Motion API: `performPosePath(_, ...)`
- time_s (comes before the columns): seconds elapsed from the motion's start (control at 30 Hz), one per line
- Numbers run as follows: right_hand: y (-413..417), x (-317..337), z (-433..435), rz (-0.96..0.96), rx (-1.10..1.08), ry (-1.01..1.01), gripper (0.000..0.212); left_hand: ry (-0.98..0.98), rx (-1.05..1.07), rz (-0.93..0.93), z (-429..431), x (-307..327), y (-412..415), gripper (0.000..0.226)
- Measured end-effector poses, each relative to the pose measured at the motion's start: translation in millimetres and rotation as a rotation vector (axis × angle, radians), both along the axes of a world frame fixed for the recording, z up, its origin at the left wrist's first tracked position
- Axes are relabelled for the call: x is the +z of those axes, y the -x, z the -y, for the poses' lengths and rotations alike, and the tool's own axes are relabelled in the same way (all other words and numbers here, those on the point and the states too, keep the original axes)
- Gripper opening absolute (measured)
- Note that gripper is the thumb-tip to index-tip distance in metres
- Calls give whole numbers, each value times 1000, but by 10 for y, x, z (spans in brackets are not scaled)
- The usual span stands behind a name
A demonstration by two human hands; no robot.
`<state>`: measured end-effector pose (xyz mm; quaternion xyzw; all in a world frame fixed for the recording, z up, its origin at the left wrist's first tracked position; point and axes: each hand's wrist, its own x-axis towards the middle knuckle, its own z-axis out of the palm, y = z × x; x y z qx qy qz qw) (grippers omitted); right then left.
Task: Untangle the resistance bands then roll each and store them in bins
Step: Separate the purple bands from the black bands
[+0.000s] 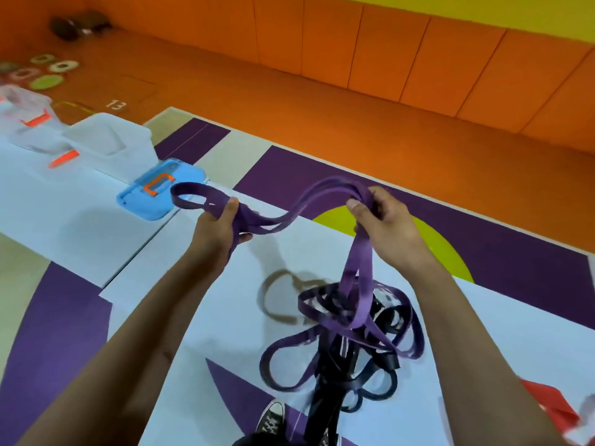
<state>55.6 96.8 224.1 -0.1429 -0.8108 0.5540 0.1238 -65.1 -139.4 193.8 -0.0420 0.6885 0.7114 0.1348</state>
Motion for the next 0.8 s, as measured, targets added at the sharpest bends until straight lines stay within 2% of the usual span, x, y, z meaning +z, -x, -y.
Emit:
performPosePath(0.13,-8,166,203,-31,78,31,6,72,-104,26,-111,-259,-118,18)
performPosePath(0.27,127,533,406,-135,205,158,7,40,-208,69,-241,-276,-266,24)
performPosePath(0.4,378,349,463,-61,16,125,9,-125,-288,142,-250,-303,-293,27)
performPosePath(0.53,496,200,494,-53,-69,342,9,-183,-514,194,-312,-337,-437,26)
performPosePath(0.67,585,24,586,-5,-151,398,13,-257,-531,251,-290,-402,-514,21)
performPosePath(0.73,580,-70,585,6,-197,441,11,-259,-579,230,-266,-445,-516,23)
performPosePath(0.8,541,-139,588,24,-193,457,10,-175,-642,157,-288,-473,-549,22)
